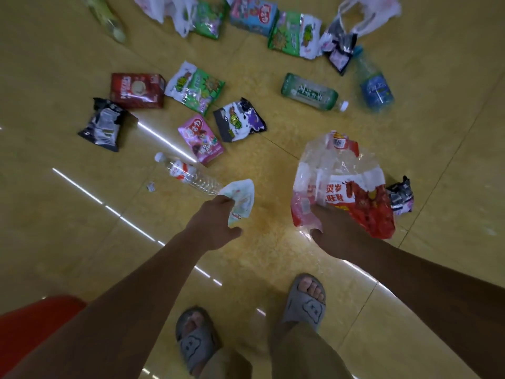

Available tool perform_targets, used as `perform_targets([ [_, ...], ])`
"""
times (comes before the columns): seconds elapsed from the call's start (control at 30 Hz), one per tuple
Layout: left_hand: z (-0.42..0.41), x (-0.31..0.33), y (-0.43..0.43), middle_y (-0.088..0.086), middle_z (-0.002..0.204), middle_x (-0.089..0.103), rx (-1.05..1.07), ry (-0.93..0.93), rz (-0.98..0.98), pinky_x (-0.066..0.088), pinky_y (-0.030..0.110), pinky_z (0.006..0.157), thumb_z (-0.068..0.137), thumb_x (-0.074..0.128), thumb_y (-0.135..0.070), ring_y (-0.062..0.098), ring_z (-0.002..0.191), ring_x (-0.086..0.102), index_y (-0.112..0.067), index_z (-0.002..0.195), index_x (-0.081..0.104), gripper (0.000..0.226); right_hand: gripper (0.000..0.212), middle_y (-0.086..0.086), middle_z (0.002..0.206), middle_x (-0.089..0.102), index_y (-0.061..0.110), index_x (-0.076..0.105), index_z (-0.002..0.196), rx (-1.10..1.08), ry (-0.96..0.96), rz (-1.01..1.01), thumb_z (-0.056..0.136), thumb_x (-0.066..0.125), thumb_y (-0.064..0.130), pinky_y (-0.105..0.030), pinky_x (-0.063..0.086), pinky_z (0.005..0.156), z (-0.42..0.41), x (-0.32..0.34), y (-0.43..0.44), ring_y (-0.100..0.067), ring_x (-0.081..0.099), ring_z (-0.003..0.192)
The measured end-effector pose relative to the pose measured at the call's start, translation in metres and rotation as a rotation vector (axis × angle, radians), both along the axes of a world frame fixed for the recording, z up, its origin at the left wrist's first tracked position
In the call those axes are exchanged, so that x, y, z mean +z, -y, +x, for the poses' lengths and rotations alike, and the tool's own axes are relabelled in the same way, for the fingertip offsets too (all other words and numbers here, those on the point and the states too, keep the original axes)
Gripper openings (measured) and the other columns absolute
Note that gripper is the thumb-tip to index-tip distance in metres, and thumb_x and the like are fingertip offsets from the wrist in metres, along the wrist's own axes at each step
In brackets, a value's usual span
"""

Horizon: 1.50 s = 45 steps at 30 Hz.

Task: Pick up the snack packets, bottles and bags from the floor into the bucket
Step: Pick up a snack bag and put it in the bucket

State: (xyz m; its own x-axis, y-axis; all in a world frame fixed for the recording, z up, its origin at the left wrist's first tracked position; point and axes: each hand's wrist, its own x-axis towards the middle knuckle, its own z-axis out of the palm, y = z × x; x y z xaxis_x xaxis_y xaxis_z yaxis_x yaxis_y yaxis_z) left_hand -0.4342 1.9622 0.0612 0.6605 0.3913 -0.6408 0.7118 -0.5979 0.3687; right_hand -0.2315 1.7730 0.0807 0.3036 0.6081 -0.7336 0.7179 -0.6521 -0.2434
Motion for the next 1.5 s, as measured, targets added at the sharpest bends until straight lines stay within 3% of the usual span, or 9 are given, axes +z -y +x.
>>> perform_targets([
  [0.2,-0.005,0.055,-0.021,0.007,0.143,0.044,0.061,0.075,0.005,0.043,0.034,0.101,0.078,0.074,-0.04,0.026,0.128,0.047,-0.008,0.137,0.049,0.072,0.062,-0.007,0.157,0.031,0.018,0.03,0.15,-0.012,0.052,0.071,0.093,0.053,0.016,-0.034,0.035,0.112,-0.003,0.041,-0.03,-0.027,0.033,0.141],
  [0.47,-0.032,0.124,-0.054,0.006,0.148,0.039,0.119,0.133,0.036,0.038,0.034,0.104,0.08,0.073,-0.041,0.026,0.133,0.04,-0.009,0.142,0.045,0.076,0.064,-0.006,0.156,0.033,0.02,0.035,0.15,0.024,0.046,0.177,0.09,0.052,0.004,-0.034,0.034,0.114,-0.025,0.09,-0.075,-0.025,0.035,0.14],
  [0.67,-0.08,0.166,-0.068,0.006,0.145,0.041,0.211,0.151,0.044,0.042,0.038,0.102,0.081,0.072,-0.04,0.03,0.128,0.045,-0.009,0.14,0.046,0.071,0.064,-0.005,0.155,0.034,0.019,0.037,0.149,0.088,0.057,0.232,0.09,0.052,0.0,-0.03,0.029,0.115,-0.056,0.127,-0.107,-0.023,0.033,0.142],
  [0.83,-0.14,0.199,-0.08,0.0,0.152,0.032,0.299,0.177,0.066,0.042,0.034,0.102,0.083,0.07,-0.042,0.021,0.133,0.041,-0.014,0.148,0.035,0.079,0.067,-0.005,0.156,0.033,0.019,0.038,0.148,0.148,0.043,0.305,0.088,0.049,-0.007,-0.033,0.032,0.114,-0.098,0.157,-0.143,-0.024,0.036,0.14],
  [1.23,-0.292,0.245,-0.077,-0.002,0.158,0.022,0.668,0.12,0.148,0.038,0.032,0.107,0.086,0.066,-0.045,0.021,0.137,0.037,-0.017,0.152,0.027,0.082,0.074,-0.001,0.16,0.025,0.028,0.028,0.152,0.473,-0.044,0.381,0.09,0.041,-0.01,-0.032,0.032,0.112,-0.209,0.194,-0.235,-0.02,0.03,0.144],
  [1.5,-0.366,0.265,-0.044,-0.003,0.157,0.025,0.957,0.139,0.218,0.037,0.032,0.108,0.086,0.067,-0.043,0.018,0.138,0.037,-0.017,0.151,0.03,0.08,0.08,0.001,0.159,0.025,0.032,0.027,0.152,0.732,-0.127,0.429,0.087,0.041,-0.012,-0.036,0.039,0.108,-0.292,0.211,-0.274,-0.024,0.036,0.14],
])
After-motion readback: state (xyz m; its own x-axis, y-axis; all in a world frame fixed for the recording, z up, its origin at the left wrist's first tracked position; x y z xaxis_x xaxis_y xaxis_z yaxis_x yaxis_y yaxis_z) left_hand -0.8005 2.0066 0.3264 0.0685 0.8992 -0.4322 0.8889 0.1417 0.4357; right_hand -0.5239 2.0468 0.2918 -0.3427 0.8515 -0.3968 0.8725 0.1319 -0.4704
